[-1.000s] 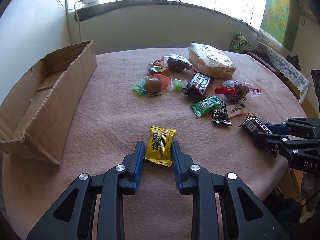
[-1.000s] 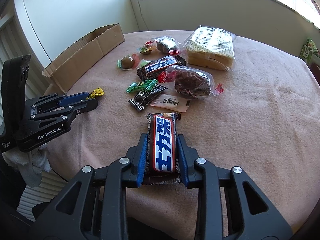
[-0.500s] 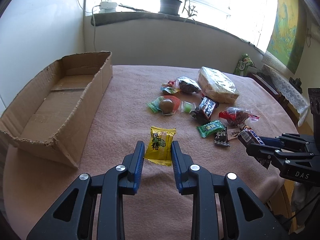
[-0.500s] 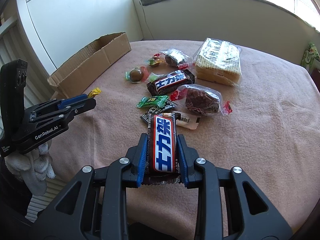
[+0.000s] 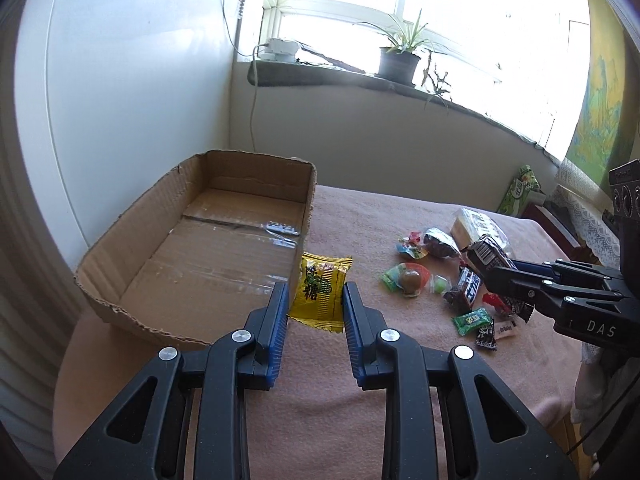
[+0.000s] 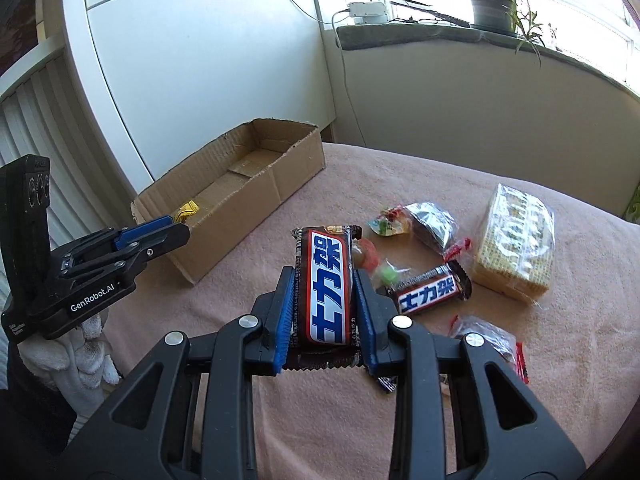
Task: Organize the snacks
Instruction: 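Carry the chocolate bar and yellow packet in both grippers over the cardboard box, then open the right gripper dropping the bar while the left gripper releases the yellow packet into the box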
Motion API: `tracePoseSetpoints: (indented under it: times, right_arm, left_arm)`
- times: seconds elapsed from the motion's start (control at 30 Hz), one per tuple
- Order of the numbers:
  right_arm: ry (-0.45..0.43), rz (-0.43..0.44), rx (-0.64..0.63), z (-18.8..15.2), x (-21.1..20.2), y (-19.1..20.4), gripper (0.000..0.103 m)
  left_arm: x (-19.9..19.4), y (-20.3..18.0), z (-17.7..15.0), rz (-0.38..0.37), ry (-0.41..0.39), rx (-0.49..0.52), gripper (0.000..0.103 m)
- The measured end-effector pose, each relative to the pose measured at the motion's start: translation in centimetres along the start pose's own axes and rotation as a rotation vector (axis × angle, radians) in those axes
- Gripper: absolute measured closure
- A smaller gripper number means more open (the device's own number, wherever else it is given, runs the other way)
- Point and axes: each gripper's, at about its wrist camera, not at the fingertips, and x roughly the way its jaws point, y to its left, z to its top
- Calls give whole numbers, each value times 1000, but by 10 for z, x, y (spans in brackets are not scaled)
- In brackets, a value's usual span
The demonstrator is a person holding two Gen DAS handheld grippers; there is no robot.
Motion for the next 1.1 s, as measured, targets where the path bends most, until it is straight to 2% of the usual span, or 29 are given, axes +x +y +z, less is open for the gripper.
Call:
tracePoseSetpoints:
  times: [0.47, 0.83, 1.1]
  right_arm:
    - [4, 76, -121, 67, 65, 70, 73]
    - [63, 78, -163, 87, 122, 108, 73]
    - [77, 76, -171, 85, 133, 111, 73]
  left_arm:
    - [4, 54, 12, 105, -17, -84, 78]
    - [11, 71, 13, 159, -8, -110, 78]
    - [11, 71, 15, 160, -3, -106, 78]
